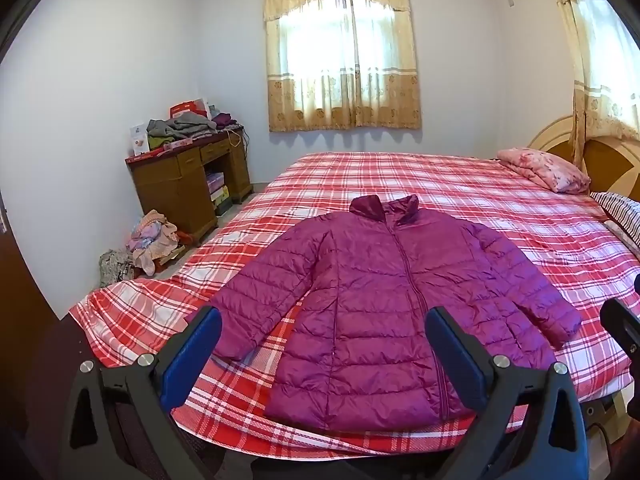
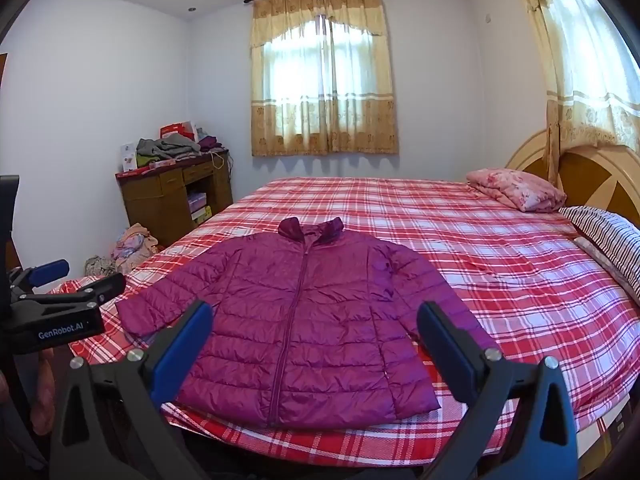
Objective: Fold large clothes
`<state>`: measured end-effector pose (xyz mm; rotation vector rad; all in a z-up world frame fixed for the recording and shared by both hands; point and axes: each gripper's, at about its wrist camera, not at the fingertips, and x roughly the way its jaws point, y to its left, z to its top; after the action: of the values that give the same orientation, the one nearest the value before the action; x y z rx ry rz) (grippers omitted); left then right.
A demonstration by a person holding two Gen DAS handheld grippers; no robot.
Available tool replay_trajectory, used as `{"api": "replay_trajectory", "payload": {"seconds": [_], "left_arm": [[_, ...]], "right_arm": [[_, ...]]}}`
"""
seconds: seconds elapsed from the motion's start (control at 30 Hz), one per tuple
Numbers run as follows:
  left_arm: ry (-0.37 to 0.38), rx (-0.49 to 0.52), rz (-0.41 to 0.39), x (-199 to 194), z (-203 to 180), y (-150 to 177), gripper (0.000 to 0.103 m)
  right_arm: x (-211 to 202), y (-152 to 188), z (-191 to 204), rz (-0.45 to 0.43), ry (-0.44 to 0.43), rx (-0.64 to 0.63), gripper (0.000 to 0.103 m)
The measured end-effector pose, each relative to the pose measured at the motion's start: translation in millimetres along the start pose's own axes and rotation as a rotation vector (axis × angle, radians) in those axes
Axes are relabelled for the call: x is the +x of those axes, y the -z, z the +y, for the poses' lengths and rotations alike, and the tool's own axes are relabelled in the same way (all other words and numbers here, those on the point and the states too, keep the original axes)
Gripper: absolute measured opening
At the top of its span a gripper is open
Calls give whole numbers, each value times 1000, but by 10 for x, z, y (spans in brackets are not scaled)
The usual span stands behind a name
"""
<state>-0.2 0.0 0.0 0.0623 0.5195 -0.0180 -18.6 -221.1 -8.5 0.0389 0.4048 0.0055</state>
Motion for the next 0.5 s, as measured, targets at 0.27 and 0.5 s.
{"api": "replay_trajectory", "payload": {"seconds": [0.27,0.5], "left_arm": [[-7,4,-8,-15,-11,-65,102],[-16,-7,-21,16,69,-24,102]], "right_arm": [[56,25,55,12,1,-2,103],[56,43,77,18,-6,-7,103]]}}
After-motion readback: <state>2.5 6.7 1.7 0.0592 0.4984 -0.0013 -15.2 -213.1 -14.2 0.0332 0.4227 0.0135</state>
